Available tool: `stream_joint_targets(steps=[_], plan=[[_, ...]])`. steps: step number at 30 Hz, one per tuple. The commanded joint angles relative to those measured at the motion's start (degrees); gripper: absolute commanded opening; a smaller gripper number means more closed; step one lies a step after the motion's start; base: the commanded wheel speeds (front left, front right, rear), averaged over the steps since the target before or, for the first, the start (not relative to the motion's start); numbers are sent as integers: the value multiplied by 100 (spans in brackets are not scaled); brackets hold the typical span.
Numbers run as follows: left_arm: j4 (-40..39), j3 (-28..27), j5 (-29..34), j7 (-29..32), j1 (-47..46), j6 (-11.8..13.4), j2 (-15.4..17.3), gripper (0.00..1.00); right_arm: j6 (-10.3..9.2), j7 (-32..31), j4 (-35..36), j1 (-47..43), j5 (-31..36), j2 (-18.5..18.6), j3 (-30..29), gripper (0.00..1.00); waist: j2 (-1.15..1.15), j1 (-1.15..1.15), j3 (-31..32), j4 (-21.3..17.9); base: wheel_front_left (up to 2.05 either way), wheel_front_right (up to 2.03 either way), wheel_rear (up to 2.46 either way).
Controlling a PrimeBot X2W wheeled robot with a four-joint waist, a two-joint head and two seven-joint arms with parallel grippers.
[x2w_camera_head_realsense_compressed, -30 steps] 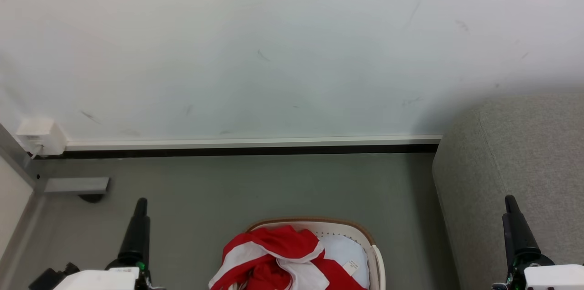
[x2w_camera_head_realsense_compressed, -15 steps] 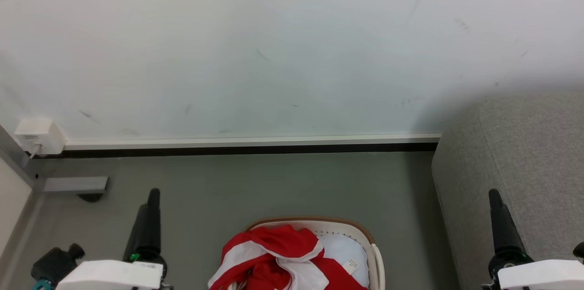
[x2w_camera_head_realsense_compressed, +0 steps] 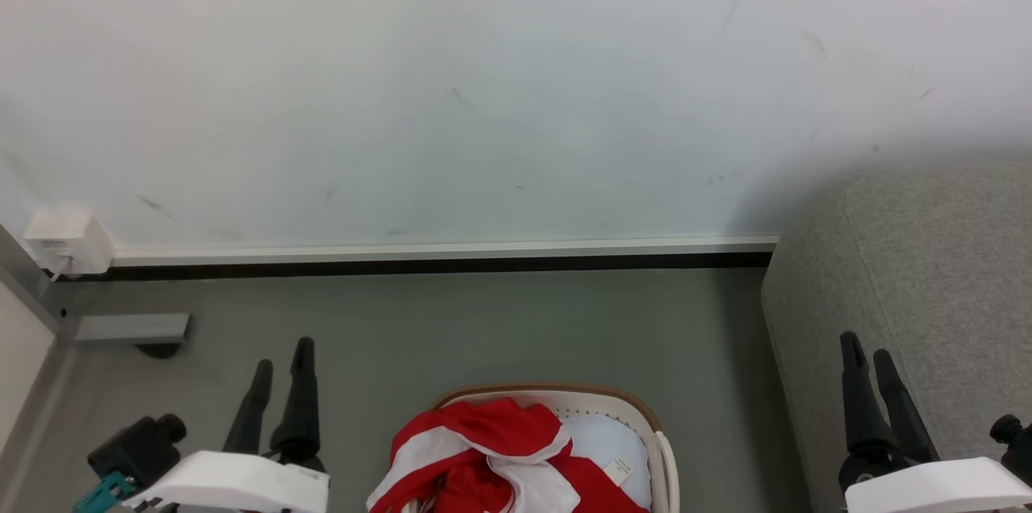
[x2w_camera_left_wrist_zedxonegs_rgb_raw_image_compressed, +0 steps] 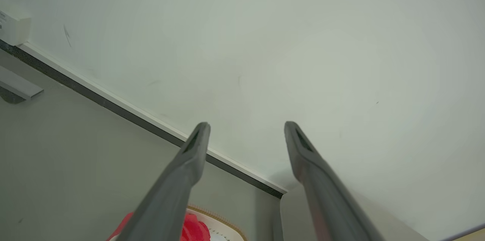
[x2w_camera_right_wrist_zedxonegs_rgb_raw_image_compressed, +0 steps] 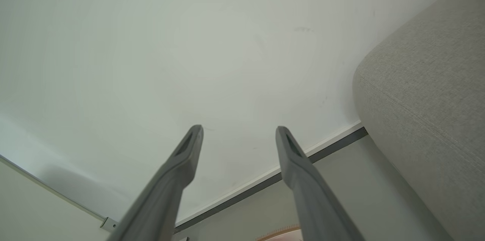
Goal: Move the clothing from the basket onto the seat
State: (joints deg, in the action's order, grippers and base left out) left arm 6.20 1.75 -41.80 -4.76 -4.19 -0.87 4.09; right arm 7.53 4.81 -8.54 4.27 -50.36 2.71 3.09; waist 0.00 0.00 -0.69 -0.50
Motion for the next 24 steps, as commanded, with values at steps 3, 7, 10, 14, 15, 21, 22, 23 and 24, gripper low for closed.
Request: stream_joint_targets(steps=[3, 7, 10, 14, 15, 21, 22, 23, 24], plan=[[-89, 67, 351, -101, -22, 112, 112, 100, -3, 94, 83, 43, 342, 35, 47, 100, 0, 0, 7, -2, 0, 0, 0], [-105, 166, 608, -177, -24, 232, 172, 100, -3, 162, 75, 34, 637, 30, 86, 100, 0, 0, 8, -4, 0, 0, 0], [-113, 238, 809, -227, -26, 306, 210, 100, -4, 212, 48, 27, 821, 26, 110, 100, 0, 0, 7, -1, 0, 0, 0], [-128, 344, 1056, -283, -28, 393, 253, 100, -4, 279, 13, 20, 1076, 25, 137, 100, 0, 0, 10, 0, 0, 0, 0], [-134, 366, 1120, -302, -27, 409, 262, 100, -4, 297, 4, 16, 1142, 24, 143, 100, 0, 0, 11, 0, 0, 0, 0], [-165, 466, 1454, -392, -22, 514, 308, 100, -4, 388, -32, 24, 1444, 21, 175, 100, 0, 0, 13, -8, 0, 0, 0], [-170, 480, 1511, -412, -20, 530, 315, 100, -4, 404, -33, 25, 1499, 21, 181, 100, 0, 0, 14, -10, 0, 0, 0], [-176, 495, 1573, -421, -17, 543, 321, 100, -4, 417, -35, 24, 1548, 22, 189, 100, 0, 0, 14, -12, 0, 0, 0], [-181, 507, 1624, -438, -15, 545, 327, 100, -5, 432, -36, 23, 1596, 21, 200, 100, 0, 0, 14, -14, 0, 0, 0]])
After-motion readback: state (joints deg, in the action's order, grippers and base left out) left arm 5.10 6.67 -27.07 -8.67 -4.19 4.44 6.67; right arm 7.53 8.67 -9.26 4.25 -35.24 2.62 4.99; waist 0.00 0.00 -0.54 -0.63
